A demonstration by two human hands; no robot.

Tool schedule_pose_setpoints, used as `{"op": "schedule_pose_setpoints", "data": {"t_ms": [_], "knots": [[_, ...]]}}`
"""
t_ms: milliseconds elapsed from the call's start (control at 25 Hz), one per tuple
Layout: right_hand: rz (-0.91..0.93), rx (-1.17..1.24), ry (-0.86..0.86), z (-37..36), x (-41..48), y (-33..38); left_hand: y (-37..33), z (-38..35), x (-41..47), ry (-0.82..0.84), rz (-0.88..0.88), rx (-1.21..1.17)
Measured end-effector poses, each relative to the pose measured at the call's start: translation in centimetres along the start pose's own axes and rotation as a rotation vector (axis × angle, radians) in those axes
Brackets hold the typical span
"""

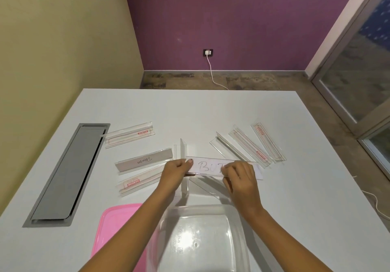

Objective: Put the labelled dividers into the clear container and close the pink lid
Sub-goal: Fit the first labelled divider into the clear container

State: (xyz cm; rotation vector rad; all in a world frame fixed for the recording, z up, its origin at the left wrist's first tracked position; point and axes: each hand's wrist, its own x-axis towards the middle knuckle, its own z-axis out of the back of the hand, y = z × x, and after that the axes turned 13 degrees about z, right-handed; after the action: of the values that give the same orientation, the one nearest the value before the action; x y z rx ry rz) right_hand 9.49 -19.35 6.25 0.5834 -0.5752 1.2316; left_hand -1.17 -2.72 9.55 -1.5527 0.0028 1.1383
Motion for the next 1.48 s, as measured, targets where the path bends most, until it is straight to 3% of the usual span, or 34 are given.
{"op": "schedule_pose_setpoints", "data": {"t_ms": [120,280,440,560,640,760,920,1120,1480], "knots": [[-0.019,0.030,0.064,1.4,-0.5,1.5,1.0,1.2,-2.0,-0.064,-0.049,-0.042],[-0.134,0.079,0.306,3.9,-1.1,2.6,2.6,2.6,-5.0,-0.166,-0.115,-0.043],[-0.149,0.283,0.622,5.6,-1.1,2.7,4.3,4.1,-7.2,-0.201,-0.166,-0.039],[-0.223,0.470,0.728,6.0,-1.5,4.0,6.1,5.0,-8.7,-0.220,-0.209,-0.010],[-0.244,0.546,0.774,5.7,-2.0,5.0,7.5,5.7,-9.4,-0.325,-0.234,-0.043],[-0.218,0.508,0.862,4.9,-3.5,5.5,9.2,6.7,-9.6,-0.452,-0.208,-0.079],[-0.168,0.375,1.031,2.9,-5.8,6.0,11.5,6.7,-8.9,-0.392,-0.066,0.119],[-0.085,0.254,1.078,-0.2,-7.0,7.5,12.8,5.3,-8.6,-0.322,0.012,0.197],[-0.042,0.120,0.924,-1.5,-8.9,7.6,12.6,5.8,-8.0,-0.315,0.047,0.191]]}}
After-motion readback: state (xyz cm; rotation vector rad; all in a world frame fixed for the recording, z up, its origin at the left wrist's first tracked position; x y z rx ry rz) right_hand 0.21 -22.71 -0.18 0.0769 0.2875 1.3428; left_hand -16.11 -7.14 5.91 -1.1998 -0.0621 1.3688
